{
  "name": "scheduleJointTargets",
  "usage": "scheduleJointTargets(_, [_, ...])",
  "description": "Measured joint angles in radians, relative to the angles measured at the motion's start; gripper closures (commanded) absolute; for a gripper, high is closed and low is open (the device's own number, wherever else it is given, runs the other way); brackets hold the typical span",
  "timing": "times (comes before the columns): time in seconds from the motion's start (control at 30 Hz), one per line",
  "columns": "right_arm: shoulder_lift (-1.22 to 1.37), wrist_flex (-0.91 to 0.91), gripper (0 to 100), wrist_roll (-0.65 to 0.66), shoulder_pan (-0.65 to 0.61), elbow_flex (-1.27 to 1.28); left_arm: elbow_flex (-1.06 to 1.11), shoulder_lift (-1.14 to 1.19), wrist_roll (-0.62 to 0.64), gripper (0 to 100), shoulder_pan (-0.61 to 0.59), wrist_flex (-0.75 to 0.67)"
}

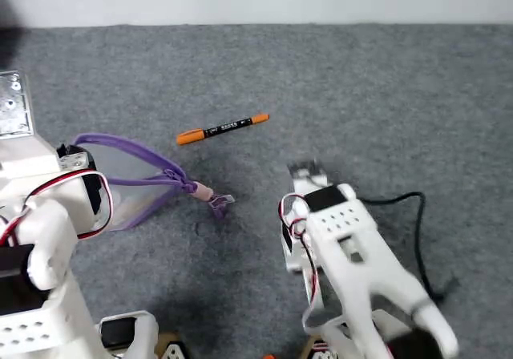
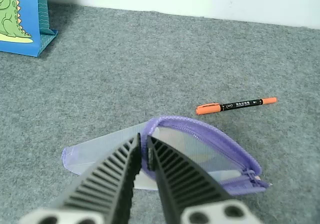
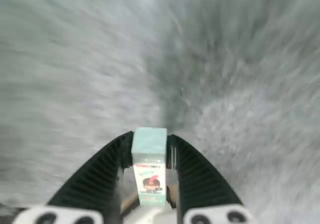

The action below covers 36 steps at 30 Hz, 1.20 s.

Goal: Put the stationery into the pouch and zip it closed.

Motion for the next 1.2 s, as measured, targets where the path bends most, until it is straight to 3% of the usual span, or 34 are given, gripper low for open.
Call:
scheduleJointTargets(0.23, [-0.377, 0.044, 99.1, 0.0, -0.101, -0.206, 0.0, 0.0, 0.0, 99, 0.0, 0.0])
scheduleJointTargets(0.43, [-0.417, -0.046, 99.1, -0.144, -0.172, -0.396, 0.0, 0.0, 0.0, 99, 0.0, 0.0])
scheduleJointTargets(0.63, [-0.382, -0.377, 99.1, -0.253, -0.258, -0.491, 0.0, 0.0, 0.0, 99, 0.0, 0.0])
scheduleJointTargets(0.93, [-0.23, -0.924, 99.1, -0.269, -0.351, -0.39, 0.0, 0.0, 0.0, 99, 0.0, 0.0])
scheduleJointTargets(1.2, [-0.071, -1.051, 99.1, -0.275, -0.462, -0.381, 0.0, 0.0, 0.0, 99, 0.0, 0.0])
